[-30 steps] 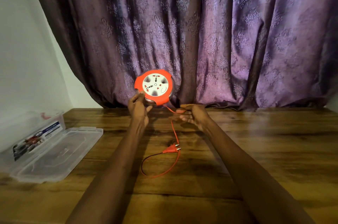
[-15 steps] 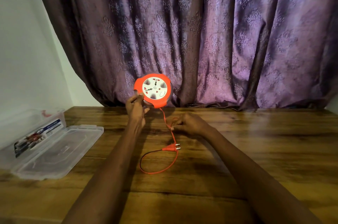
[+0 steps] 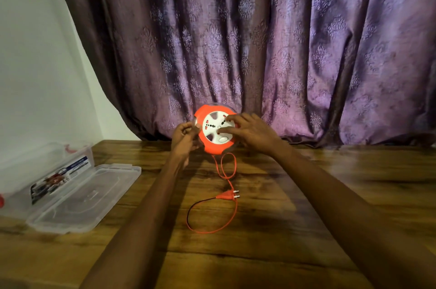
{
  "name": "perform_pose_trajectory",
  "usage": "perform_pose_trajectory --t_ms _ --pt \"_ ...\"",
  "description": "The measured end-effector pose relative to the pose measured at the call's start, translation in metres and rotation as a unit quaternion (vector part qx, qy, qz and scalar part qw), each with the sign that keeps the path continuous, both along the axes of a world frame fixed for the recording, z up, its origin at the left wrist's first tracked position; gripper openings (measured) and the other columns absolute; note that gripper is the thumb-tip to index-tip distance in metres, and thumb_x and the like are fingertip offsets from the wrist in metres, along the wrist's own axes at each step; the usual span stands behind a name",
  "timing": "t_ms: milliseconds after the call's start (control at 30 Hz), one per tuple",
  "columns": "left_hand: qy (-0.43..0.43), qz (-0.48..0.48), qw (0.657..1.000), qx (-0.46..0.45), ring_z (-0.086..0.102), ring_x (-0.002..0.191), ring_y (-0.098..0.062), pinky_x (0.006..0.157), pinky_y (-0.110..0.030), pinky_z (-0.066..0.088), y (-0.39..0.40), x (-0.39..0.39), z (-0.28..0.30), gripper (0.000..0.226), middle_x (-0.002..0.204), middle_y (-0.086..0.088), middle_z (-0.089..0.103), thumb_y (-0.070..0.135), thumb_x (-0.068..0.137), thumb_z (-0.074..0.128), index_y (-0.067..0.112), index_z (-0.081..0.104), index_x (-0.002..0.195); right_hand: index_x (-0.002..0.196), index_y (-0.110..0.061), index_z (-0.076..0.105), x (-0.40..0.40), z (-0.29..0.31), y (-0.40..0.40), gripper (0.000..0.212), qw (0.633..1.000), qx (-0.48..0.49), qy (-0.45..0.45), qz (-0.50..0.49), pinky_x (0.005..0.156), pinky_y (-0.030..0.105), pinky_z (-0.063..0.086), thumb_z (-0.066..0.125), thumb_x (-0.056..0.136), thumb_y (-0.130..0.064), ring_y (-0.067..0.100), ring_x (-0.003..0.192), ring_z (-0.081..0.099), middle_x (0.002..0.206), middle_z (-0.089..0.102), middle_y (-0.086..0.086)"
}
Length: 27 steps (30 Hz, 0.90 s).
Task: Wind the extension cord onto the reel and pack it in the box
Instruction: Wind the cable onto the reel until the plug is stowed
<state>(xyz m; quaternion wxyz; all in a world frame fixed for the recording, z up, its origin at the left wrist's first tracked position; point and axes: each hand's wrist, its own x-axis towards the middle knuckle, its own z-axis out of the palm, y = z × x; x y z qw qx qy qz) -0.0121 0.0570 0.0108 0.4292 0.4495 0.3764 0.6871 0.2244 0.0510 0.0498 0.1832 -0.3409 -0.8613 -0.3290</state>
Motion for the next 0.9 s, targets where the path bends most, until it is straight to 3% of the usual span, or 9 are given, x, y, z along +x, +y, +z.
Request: perform_pose_trajectory --t_ms 100,233,333,433,500,633,733,833,900 --pt "0.029 -0.013 0.999 0.003 0.043 0.041 -0.011 0.039 -0.017 0.037 0.0 0.0 0.005 0.024 0.072 -0.006 0.057 0.016 0.089 0.069 0.008 0.059 0.109 0.131 -0.043 0.055 -0.001 0.012 -0.005 0.051 0.996 0.006 -0.091 -0.017 0.085 0.039 0.043 0.033 0.087 -0.033 0.028 0.119 0.054 0.141 0.052 0.007" --pt "0.078 -0.016 0.997 0.002 0.049 0.039 -0.005 0.039 -0.017 0.04 -0.001 0.004 0.012 0.021 0.07 -0.004 0.061 0.017 0.089 0.069 0.007 0.061 0.106 0.132 -0.049 0.051 -0.007 0.021 -0.013 0.052 0.99 0.033 -0.136 -0.016 0.086 0.039 0.038 0.031 0.086 -0.034 0.03 0.121 0.053 0.145 0.049 0.008" --pt "0.108 -0.014 0.994 0.009 0.054 0.047 -0.003 0.041 -0.016 0.043 0.001 0.009 0.014 0.02 0.075 -0.006 0.063 0.01 0.089 0.068 0.003 0.06 0.106 0.131 -0.051 0.049 -0.011 0.02 -0.015 0.049 0.985 0.056 -0.165 -0.015 0.084 0.039 0.04 0.03 0.089 -0.033 0.032 0.109 0.057 0.13 0.058 0.01" --pt "0.119 -0.009 0.993 0.011 0.053 0.049 -0.005 0.042 -0.019 0.043 0.0 0.014 0.01 0.027 0.08 -0.009 0.062 0.011 0.089 0.068 -0.001 0.056 0.11 0.132 -0.049 0.05 -0.01 0.017 -0.011 0.048 0.985 0.065 -0.156 -0.044 0.08 0.039 0.035 0.051 0.086 -0.033 0.028 0.097 0.057 0.111 0.064 0.004" --pt "0.116 -0.001 0.993 0.016 0.055 0.048 -0.006 0.044 -0.022 0.045 0.001 0.017 0.009 0.024 0.083 -0.008 0.063 0.012 0.09 0.068 0.003 0.055 0.109 0.133 -0.046 0.05 -0.013 0.013 -0.009 0.058 0.991 0.04 -0.099 -0.085 0.078 0.039 0.035 0.065 0.078 -0.041 0.029 0.096 0.057 0.102 0.067 0.003" --pt "0.092 0.028 0.994 0.045 0.058 0.059 -0.022 0.053 -0.033 0.049 -0.001 0.028 0.011 0.03 0.09 -0.018 0.062 0.019 0.083 0.075 0.01 0.054 0.102 0.134 -0.046 0.046 -0.028 0.01 -0.016 0.063 0.978 -0.053 0.119 -0.164 0.086 0.041 0.04 0.061 0.075 -0.06 0.032 0.104 0.062 0.108 0.072 0.008" --pt "0.095 0.063 0.991 0.072 0.061 0.069 -0.017 0.057 -0.031 0.053 0.001 0.036 0.006 0.032 0.096 -0.016 0.063 0.023 0.081 0.076 0.012 0.055 0.103 0.13 -0.045 0.048 -0.037 0.009 -0.024 0.064 0.921 -0.147 0.305 -0.193 0.089 0.039 0.045 0.065 0.072 -0.065 0.033 0.108 0.064 0.116 0.069 0.009" --pt "0.117 0.064 0.987 0.084 0.06 0.079 -0.026 0.067 -0.043 0.053 -0.001 0.038 0.001 0.031 0.097 -0.012 0.064 0.032 0.079 0.077 0.02 0.057 0.1 0.126 -0.034 0.055 -0.042 0.01 -0.023 0.07 0.855 -0.235 0.408 -0.218 0.09 0.038 0.047 0.069 0.067 -0.068 0.033 0.113 0.062 0.122 0.066 0.01" --pt "0.131 0.063 0.984 0.099 0.06 0.082 -0.02 0.068 -0.03 0.054 0.0 0.04 -0.002 0.032 0.098 -0.012 0.062 0.022 0.084 0.075 0.01 0.057 0.107 0.113 -0.019 0.068 -0.043 0.012 -0.02 0.073 0.788 -0.32 0.49 -0.193 0.086 0.037 0.054 0.07 0.063 -0.073 0.03 0.1 0.069 0.111 0.072 0.01"
